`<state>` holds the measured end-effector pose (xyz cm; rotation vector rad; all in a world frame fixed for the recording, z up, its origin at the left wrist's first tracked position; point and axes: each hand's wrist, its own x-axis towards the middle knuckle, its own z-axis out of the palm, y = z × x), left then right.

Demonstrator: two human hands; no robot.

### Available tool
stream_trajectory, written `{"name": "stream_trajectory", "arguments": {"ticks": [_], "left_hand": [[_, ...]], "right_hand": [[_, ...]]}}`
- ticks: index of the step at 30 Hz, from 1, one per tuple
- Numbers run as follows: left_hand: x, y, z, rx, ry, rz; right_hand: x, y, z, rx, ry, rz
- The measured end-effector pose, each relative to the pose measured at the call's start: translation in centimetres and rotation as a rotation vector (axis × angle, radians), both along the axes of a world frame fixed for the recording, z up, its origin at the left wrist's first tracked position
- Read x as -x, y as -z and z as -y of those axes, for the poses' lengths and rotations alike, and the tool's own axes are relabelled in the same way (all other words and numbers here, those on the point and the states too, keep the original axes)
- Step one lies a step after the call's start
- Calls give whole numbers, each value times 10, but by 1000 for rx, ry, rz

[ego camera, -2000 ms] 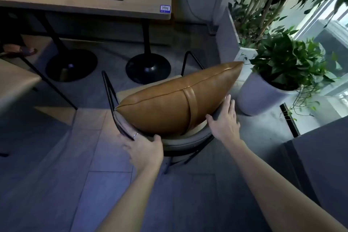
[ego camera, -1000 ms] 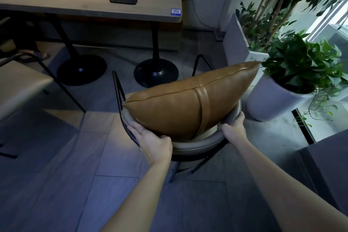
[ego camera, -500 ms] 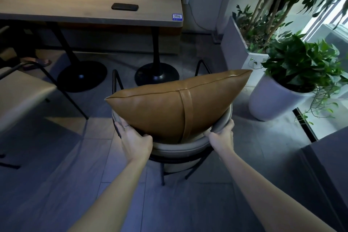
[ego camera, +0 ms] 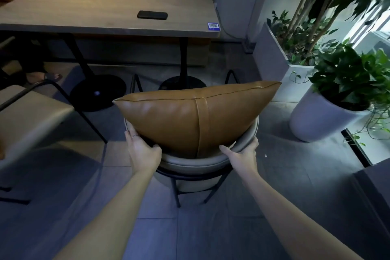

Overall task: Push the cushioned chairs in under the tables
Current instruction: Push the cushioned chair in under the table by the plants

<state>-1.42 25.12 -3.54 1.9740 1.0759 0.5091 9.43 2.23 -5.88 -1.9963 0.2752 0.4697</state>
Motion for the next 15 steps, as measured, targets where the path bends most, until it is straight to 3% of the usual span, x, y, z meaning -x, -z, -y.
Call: {"name": "stream_trajectory", "arguments": {"ticks": [4, 15], "left_hand": [[-8, 0, -21, 32, 23, -18], [-28, 8, -46, 73, 50, -29]], "right_hand": [[-12, -4, -12, -93, 36, -60], [-33, -1, -33, -68, 13, -71]]}}
